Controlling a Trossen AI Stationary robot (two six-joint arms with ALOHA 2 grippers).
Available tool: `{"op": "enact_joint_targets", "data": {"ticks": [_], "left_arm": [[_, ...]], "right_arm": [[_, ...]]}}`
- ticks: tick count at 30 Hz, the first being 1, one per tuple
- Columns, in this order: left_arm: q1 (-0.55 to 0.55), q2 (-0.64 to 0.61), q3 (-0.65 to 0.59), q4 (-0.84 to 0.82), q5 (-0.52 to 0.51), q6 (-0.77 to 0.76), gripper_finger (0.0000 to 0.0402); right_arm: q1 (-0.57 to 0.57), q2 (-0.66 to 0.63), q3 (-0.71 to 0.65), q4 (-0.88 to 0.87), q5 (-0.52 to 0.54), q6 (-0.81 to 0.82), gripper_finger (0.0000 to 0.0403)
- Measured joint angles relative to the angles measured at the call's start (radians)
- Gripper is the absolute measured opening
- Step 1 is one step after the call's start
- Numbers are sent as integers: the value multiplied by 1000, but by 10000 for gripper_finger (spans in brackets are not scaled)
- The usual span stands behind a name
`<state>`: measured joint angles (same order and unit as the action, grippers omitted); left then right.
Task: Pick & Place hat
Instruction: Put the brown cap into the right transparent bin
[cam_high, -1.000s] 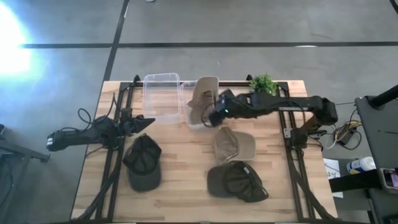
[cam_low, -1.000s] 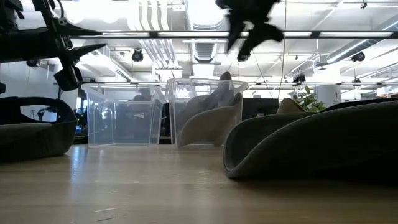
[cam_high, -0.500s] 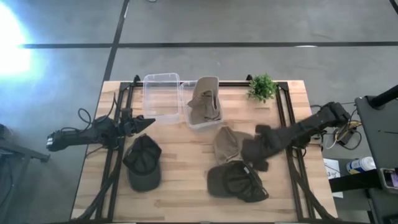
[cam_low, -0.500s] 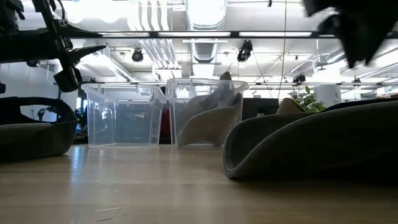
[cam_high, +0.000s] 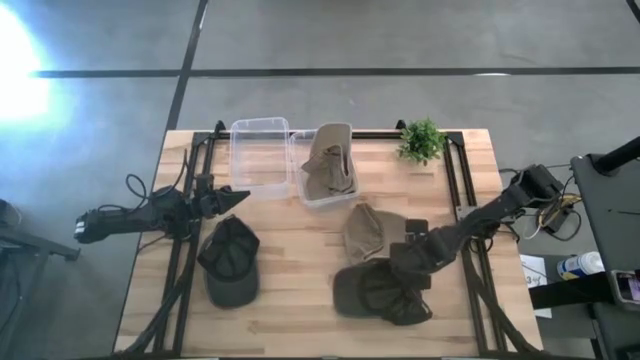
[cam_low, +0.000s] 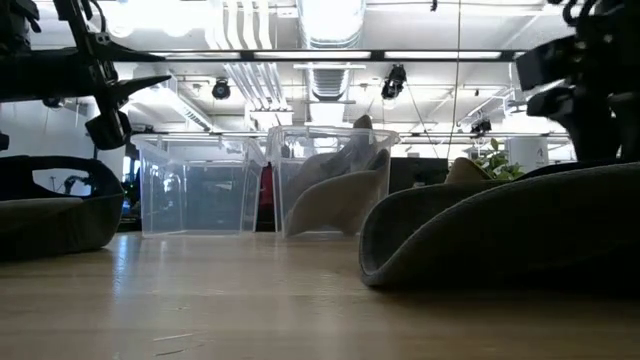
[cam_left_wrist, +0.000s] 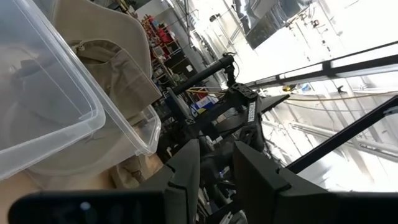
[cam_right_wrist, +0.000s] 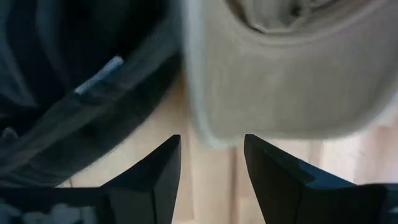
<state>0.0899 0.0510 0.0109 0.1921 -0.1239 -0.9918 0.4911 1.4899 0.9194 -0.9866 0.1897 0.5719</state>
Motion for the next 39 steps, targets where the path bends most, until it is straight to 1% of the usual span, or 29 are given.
{"op": "enact_joint_targets", "data": {"ticks": [7,11,16,21,23,25,29,32,36,39], "left_arm": [[0,0,0,0,-20,-6,92],[0,0,0,0,-51,-6,92],[0,0,0,-1,-58,-7,92],[0,1,0,-13,-58,-7,92],[0,1,0,-16,-58,-8,92],[0,1,0,-16,-58,-14,92],[0,1,0,-18,-58,-32,92],[0,4,0,-24,-58,-35,92],[0,9,0,-44,-61,-35,92],[0,13,0,-54,-79,-36,92]], "right_arm": [[-5,0,-68,161,-6,-103,171],[-24,15,-110,262,-3,-139,171],[-58,65,-141,304,-3,-141,171],[-95,125,-139,351,45,-177,167],[-112,145,-126,360,39,-182,156],[-118,151,-111,363,45,-182,135],[-120,138,-83,361,62,-174,70],[-125,120,-46,328,67,-113,23],[-144,77,27,257,1,7,15],[-149,19,99,215,-31,38,14]]}}
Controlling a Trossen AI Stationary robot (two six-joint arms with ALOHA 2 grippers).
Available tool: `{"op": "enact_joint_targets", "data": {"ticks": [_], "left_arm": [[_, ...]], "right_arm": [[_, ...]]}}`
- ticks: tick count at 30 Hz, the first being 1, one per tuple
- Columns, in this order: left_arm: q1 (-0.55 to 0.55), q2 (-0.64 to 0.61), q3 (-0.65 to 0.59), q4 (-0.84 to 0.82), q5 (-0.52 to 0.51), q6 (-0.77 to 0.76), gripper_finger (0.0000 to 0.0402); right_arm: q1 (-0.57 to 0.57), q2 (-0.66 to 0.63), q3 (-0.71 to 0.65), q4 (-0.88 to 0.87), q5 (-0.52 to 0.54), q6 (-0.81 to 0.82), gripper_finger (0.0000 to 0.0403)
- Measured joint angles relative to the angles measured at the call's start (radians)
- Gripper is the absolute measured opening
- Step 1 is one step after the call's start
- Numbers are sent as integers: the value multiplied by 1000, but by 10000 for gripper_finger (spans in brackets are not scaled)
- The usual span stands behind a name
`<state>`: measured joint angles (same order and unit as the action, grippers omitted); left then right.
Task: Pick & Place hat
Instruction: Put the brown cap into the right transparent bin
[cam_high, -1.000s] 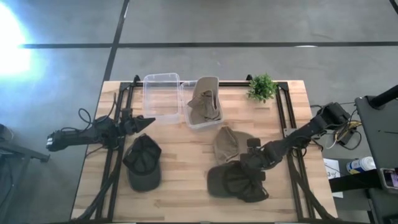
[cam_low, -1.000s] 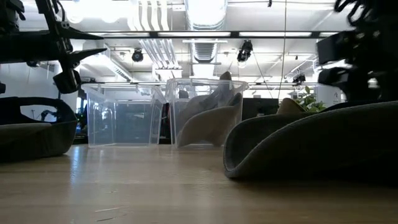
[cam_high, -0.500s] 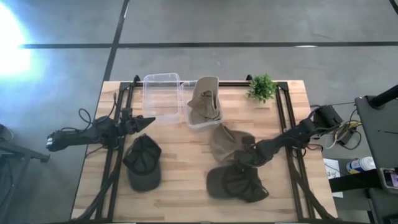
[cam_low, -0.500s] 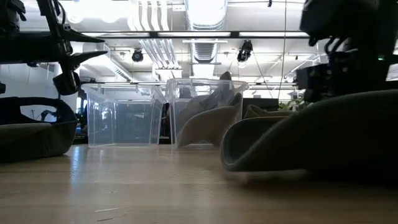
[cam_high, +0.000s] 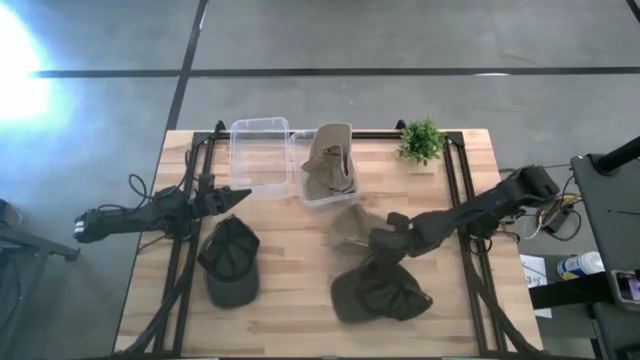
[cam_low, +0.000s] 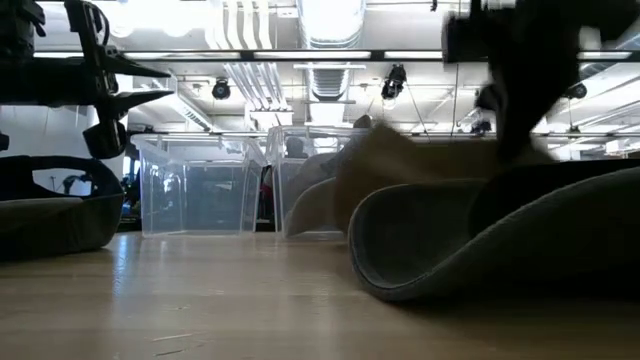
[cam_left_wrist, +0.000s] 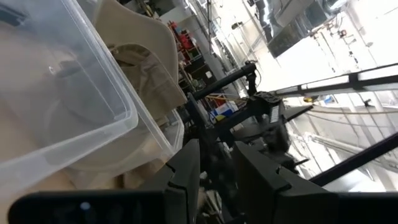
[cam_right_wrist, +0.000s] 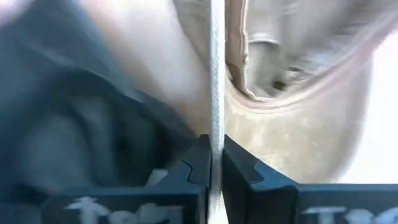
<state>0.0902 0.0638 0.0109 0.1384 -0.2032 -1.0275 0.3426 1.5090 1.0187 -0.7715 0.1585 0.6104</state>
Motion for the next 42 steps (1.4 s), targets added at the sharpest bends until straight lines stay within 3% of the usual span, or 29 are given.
{"op": "enact_joint_targets", "data": {"ticks": [6,10,14,16,18,22,25,28,35,42], "left_arm": [[0,3,0,0,-9,-2,92],[0,4,0,0,-8,4,92],[0,4,0,0,-9,23,92],[0,4,0,-1,-9,31,92],[0,4,0,0,-8,36,92],[0,4,0,0,-8,39,92],[0,4,0,-1,-8,34,92],[0,4,0,-1,-8,34,92],[0,4,0,-1,3,-2,92],[0,4,0,-2,4,1,92]], "right_arm": [[-64,-120,160,-16,-118,97,13],[-142,-189,234,173,-148,90,13],[-265,-213,249,479,-31,29,13],[-343,-201,251,583,55,54,13],[-430,-166,251,643,75,117,13],[-556,-38,245,607,-75,301,13],[-594,82,233,589,-284,436,13],[-600,180,230,592,-387,517,13],[-616,293,271,526,-403,501,19],[-618,315,299,362,-286,421,79]]}}
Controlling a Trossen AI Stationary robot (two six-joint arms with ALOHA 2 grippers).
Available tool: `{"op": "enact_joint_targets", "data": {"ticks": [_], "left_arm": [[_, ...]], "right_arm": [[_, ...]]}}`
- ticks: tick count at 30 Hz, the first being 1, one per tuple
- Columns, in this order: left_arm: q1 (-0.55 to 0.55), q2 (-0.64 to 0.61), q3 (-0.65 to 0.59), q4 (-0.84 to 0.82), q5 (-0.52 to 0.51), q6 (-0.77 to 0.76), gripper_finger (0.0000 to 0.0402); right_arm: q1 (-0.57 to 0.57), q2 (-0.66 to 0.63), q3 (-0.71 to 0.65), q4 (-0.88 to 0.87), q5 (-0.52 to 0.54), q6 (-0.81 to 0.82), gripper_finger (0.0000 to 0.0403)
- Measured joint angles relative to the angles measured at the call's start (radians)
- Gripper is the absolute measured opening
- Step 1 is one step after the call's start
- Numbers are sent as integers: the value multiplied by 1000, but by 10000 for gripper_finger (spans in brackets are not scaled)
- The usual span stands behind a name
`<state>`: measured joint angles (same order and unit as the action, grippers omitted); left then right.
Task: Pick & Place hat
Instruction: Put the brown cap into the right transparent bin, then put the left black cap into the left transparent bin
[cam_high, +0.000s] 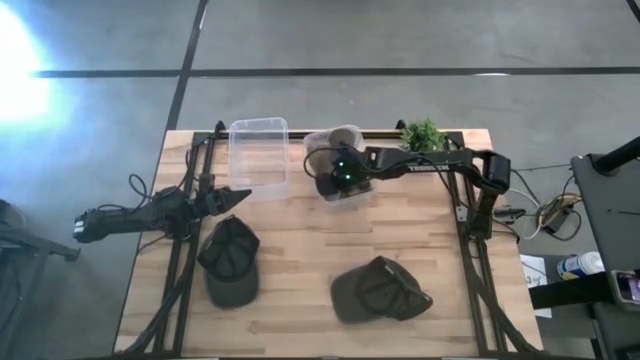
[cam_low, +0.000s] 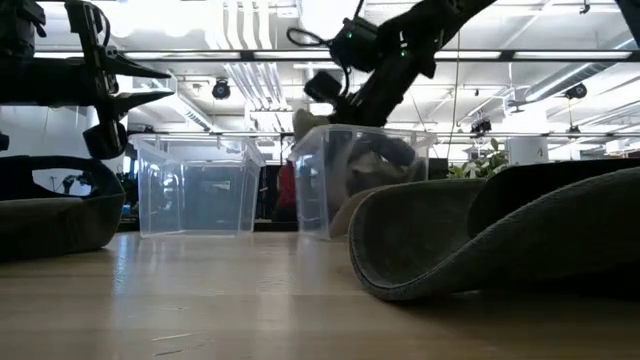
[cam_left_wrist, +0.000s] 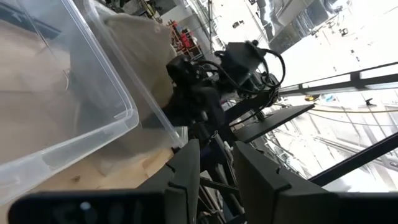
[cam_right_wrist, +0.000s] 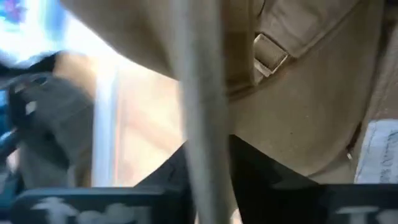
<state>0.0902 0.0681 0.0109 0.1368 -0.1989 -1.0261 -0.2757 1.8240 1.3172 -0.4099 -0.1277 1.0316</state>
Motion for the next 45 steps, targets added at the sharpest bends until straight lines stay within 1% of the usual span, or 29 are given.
{"op": "enact_joint_targets", "data": {"ticks": [2,5,9,13,18,19,21,23,24,27,30,32,35,37,39,42,45], "left_arm": [[0,0,0,0,0,1,92],[0,0,0,0,0,1,92],[0,0,0,4,0,-3,92],[0,0,0,29,0,-135,92],[0,0,0,27,5,-147,92],[0,0,1,24,21,-148,92],[0,10,25,-21,85,-136,92],[-3,36,87,-140,150,-107,92],[-5,59,130,-230,168,-86,92],[-12,159,263,-507,173,29,92],[-36,287,395,-665,191,193,92],[-66,381,473,-728,219,308,92],[-145,526,588,-818,266,410,92],[-216,615,656,-894,267,457,92],[-291,697,710,-956,246,486,92],[-414,808,772,-980,231,523,92],[-551,919,819,-975,227,674,92]], "right_arm": [[-2,-16,-1,8,5,7,98],[3,-73,0,39,4,-34,124],[9,-158,1,23,0,-93,148],[16,-249,1,-28,1,-153,159],[37,-306,2,-124,-1,-235,162],[45,-317,2,-132,-1,-262,162],[62,-339,2,-160,0,-324,162],[83,-352,3,-192,0,-380,162],[93,-353,3,-215,0,-397,162],[119,-349,2,-276,-1,-420,162],[139,-339,2,-318,-1,-447,162],[149,-328,2,-327,-1,-458,162],[160,-317,2,-325,-3,-458,162],[167,-317,2,-326,-3,-455,162],[173,-317,2,-327,-3,-455,162],[176,-317,2,-350,-3,-456,162],[175,-317,2,-363,-3,-483,162]]}}
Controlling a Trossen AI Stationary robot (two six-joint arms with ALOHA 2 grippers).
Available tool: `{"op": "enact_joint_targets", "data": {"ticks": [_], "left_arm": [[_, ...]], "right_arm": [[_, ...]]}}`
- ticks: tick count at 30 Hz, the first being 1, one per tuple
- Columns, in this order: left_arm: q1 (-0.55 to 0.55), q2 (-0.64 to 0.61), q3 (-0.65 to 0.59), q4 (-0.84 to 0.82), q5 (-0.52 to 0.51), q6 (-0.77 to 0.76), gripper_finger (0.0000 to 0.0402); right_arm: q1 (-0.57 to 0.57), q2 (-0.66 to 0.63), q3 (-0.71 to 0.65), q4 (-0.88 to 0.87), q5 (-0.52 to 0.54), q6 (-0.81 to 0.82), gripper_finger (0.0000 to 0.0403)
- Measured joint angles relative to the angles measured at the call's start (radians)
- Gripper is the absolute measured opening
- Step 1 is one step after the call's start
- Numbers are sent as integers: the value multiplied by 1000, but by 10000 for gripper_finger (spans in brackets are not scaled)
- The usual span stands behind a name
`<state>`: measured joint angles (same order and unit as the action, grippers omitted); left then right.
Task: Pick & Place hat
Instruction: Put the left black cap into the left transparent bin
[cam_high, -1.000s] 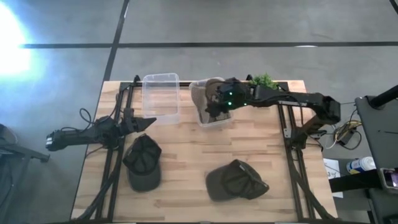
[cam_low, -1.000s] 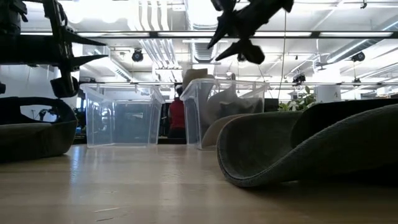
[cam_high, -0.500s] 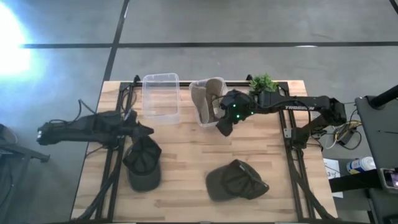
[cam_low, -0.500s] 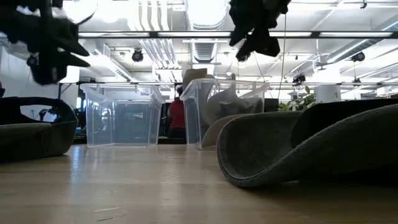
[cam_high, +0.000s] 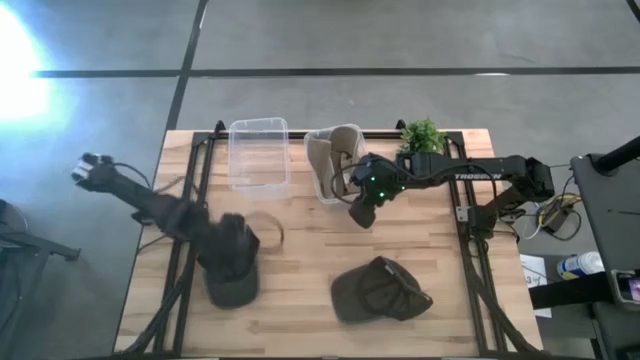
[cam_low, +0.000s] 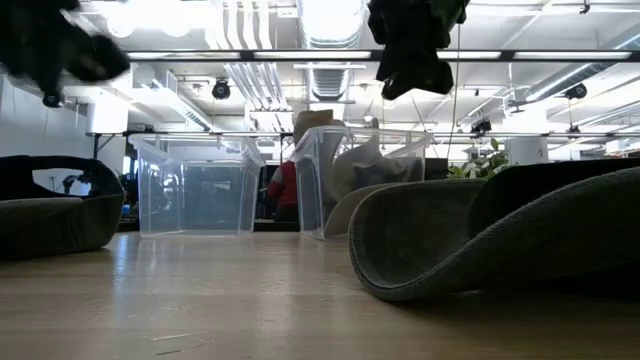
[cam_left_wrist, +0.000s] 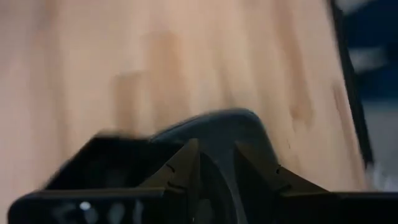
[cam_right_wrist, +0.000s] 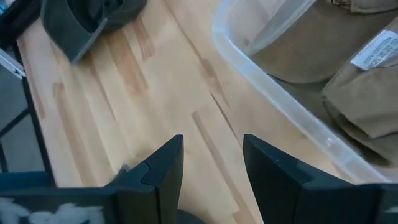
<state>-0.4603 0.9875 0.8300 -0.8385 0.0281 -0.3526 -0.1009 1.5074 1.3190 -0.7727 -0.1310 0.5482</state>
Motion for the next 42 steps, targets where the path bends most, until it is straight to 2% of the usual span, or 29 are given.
{"op": "enact_joint_targets", "data": {"ticks": [3,5,14,31,37,42], "left_arm": [[-97,118,31,7,-23,201,92],[-121,198,40,1,-27,309,92],[-69,336,87,17,-31,678,92],[13,497,119,26,-27,938,92],[27,559,118,-22,-19,973,92],[29,573,117,-51,50,944,92]], "right_arm": [[-4,0,0,-12,-13,-43,161],[-8,0,0,-23,-35,-54,158],[17,0,0,-109,-59,-55,145],[108,0,0,-137,-53,-54,136],[117,0,0,-136,-52,-51,132],[117,0,0,-135,-50,-51,137]]}}
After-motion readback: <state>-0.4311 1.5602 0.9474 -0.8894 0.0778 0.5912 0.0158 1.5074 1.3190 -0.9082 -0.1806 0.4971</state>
